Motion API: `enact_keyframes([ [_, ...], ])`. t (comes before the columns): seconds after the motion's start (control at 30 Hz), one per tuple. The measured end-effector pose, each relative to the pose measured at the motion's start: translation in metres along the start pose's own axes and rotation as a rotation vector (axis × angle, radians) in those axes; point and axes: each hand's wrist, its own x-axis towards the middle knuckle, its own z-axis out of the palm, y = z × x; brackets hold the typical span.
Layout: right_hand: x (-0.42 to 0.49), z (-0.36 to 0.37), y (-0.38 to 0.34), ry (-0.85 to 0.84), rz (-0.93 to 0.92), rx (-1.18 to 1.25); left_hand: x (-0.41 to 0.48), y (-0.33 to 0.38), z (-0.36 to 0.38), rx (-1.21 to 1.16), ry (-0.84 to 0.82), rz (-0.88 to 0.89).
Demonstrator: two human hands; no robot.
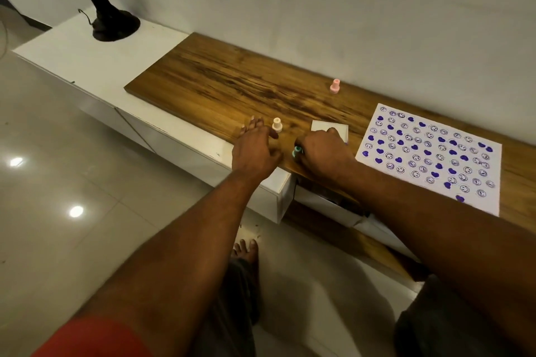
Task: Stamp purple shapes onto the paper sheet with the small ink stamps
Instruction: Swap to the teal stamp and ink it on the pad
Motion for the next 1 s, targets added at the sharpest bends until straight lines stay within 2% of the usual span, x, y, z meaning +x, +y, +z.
enact_keyframes([
  [0.1,-0.006,0.003,0.000,0.032,0.024,0.021,-0.007,0.004,0.005,0.023,-0.052,0.125],
  [0.2,-0.007,0.008,-0.001,0.066,0.056,0.029,-0.012,0.008,0.013,0.020,-0.074,0.153],
  [0.37,0.000,0.008,-0.003,0.095,0.070,0.064,-0.014,0.014,0.019,0.017,-0.069,0.129],
  [0.63,0.008,0.004,-0.001,0.064,0.060,0.099,-0.012,0.016,0.028,-0.178,-0.039,-0.035],
  [0.83,0.006,0.002,-0.003,0.092,0.020,0.067,-0.010,0.014,0.034,-0.237,-0.065,-0.097],
  [1.0,0.004,0.000,-0.004,0.051,0.004,0.008,-0.009,0.011,0.038,-0.243,-0.072,-0.112],
])
